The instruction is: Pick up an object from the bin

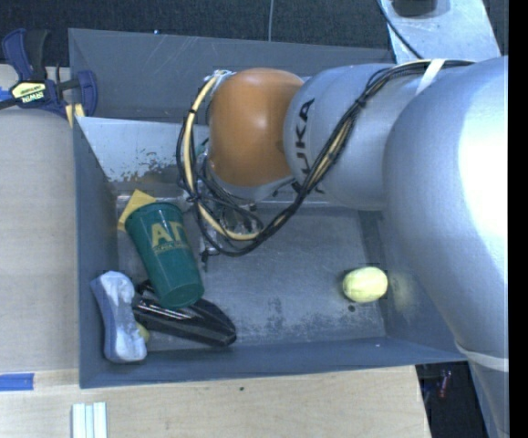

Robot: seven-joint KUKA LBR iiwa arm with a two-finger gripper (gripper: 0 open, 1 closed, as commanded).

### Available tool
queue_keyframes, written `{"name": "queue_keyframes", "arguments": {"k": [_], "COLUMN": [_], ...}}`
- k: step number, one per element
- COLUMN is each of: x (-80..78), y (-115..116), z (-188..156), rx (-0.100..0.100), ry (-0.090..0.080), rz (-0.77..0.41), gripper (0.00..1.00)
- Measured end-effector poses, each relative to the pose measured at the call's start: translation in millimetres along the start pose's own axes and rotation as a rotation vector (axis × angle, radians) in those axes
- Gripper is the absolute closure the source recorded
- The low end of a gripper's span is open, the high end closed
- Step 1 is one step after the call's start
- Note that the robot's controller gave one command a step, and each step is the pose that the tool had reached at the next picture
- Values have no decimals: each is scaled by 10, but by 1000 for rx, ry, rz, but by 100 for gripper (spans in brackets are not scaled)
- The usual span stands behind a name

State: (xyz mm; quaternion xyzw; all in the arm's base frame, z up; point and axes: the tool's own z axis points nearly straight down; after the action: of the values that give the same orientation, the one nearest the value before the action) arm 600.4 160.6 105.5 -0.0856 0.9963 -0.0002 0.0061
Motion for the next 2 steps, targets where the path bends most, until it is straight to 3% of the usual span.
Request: {"name": "queue_keyframes", "arguments": {"k": [1,2], "x": [4,73], "y": [-11,28], "z": [-301,-423], "rx": [3,0], "ry": [-18,-14], "rz": [-174,-23], "gripper": [0,0]}}
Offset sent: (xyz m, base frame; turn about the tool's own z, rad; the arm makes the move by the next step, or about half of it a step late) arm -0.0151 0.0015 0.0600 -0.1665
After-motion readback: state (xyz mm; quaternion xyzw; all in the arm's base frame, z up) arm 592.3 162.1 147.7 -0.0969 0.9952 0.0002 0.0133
